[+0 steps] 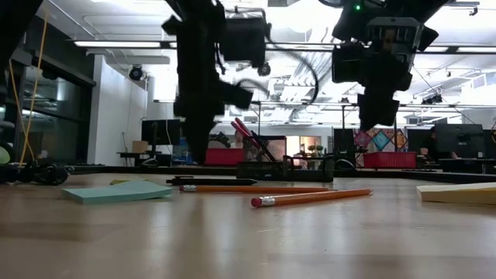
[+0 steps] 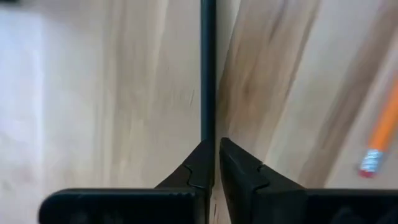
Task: Pick and place office supplies into organizer
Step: Put the black pen in the black desk organizer
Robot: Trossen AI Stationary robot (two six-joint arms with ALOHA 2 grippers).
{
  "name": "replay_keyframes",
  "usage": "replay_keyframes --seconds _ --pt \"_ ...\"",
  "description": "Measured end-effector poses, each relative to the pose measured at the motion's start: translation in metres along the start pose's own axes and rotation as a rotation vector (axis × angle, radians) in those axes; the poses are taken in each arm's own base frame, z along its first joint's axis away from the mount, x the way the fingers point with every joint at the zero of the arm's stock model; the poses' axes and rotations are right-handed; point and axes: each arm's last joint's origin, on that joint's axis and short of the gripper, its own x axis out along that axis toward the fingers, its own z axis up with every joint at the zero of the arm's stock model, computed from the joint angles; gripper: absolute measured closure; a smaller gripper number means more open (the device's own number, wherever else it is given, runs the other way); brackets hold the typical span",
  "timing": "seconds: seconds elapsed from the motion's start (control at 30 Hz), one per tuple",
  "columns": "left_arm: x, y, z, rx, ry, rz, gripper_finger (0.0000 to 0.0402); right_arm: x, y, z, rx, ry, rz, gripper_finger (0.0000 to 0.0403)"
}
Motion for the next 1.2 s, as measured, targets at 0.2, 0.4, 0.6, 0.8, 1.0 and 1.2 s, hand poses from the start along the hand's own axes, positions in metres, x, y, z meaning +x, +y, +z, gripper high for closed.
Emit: replay_keyframes --seconds 0.2,0.4,0.6,0.8,1.0,1.2 --pt "-0.028 0.008 -0.009 0.052 -0.018 -0.004 0.0325 0.000 0.002 0.004 -0.025 -0.041 0.009 0.0290" --pt "-0.032 0.007 -0.016 0.223 0.028 -0.049 0.0272 0.000 0.006 0.007 -0.098 -0.065 0.069 0.0290" --pt "-0.030 0.004 -0.013 0.196 0.007 -0.082 0.0247 0.000 0.008 0.010 -0.122 -0.083 0.104 0.0290" --pt "-0.030 0.005 -0.014 0.218 0.018 -0.075 0.0243 -0.001 0.015 0.018 -0.132 -0.169 0.155 0.0290" --pt "-0.030 0.004 -0.015 0.168 0.034 -0.080 0.0243 0.001 0.027 0.019 -0.204 -0.211 0.192 0.0290" --pt "-0.023 0.005 -0.010 0.107 0.022 -0.074 0.0243 0.004 0.037 0.016 -0.274 -0.221 0.216 0.0290"
